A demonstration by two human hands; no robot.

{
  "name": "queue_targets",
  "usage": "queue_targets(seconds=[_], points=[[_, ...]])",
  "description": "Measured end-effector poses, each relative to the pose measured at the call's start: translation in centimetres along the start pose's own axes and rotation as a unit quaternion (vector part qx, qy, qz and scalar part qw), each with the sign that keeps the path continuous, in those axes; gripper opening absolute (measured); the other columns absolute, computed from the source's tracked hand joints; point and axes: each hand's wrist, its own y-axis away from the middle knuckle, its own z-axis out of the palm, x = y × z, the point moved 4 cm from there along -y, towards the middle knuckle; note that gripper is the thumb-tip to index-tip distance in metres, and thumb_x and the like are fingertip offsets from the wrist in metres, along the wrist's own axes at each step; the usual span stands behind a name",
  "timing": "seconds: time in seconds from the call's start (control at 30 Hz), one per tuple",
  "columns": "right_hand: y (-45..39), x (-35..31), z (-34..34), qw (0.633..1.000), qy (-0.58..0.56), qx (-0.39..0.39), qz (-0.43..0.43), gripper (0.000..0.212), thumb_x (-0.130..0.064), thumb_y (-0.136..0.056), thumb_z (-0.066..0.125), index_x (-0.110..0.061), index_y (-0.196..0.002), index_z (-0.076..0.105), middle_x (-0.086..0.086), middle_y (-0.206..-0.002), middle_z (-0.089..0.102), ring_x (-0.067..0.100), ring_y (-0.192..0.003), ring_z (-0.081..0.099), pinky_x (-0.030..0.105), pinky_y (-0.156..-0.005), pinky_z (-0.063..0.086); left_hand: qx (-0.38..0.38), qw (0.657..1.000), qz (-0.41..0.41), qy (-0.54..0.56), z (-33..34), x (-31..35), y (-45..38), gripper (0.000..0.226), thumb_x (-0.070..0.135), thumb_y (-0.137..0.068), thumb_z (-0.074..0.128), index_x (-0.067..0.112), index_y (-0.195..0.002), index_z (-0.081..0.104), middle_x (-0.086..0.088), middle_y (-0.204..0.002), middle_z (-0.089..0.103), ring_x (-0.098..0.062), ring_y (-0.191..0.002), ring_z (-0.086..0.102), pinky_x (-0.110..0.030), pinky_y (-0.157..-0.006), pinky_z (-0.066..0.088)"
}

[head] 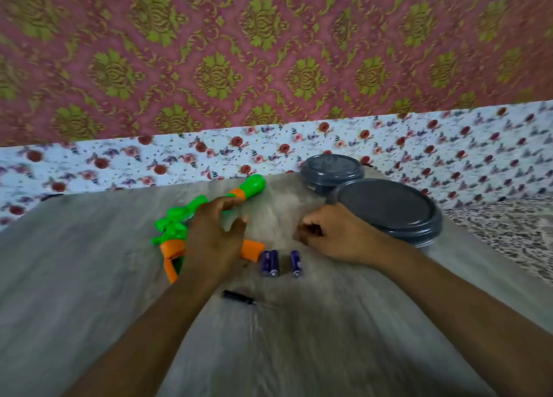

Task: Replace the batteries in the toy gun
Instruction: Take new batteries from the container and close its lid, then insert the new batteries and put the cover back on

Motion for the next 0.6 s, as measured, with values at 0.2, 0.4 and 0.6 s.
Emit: queue_targets(seconds=[0.2,0.4,0.6], points=[[0.0,-0.2,2.9,0.982,0.051,-0.162,0.086,0.038,-0.043,-0.081,0.063,-0.005,-0.083,0.067,0.013,-0.078,0.069,0.021,-0.073,0.063,0.028,-0.059,0.044,-0.097,0.940,-0.257,-0.203,-4.1,-7.9,0.6,0.075,0.062,-0.072,0.061,0.006,-0.121,0.053,-0.023,-0.126,0.056,-0.038,-0.119,0.050,-0.039,-0.098,0.043],[0.2,-0.6,3.9,0.985,0.060,-0.112,0.112,0.035,-0.037,-0.081,0.060,-0.003,-0.080,0.063,0.014,-0.080,0.063,0.024,-0.074,0.060,0.030,-0.053,0.036,-0.172,0.927,-0.225,-0.244,-3.7,-8.0,0.1,0.056,0.061,-0.086,0.046,0.015,-0.112,0.061,-0.020,-0.129,0.055,-0.032,-0.119,0.052,-0.030,-0.086,0.040],[0.2,-0.3,5.0,0.985,0.010,-0.058,0.159,0.021,-0.024,-0.080,0.056,-0.005,-0.081,0.064,0.012,-0.083,0.065,0.023,-0.076,0.061,0.039,-0.068,0.051,-0.195,0.913,-0.230,-0.275,-3.7,-7.4,-1.1,0.046,0.052,-0.084,0.056,0.015,-0.111,0.061,-0.016,-0.122,0.061,-0.030,-0.112,0.058,-0.029,-0.085,0.046]])
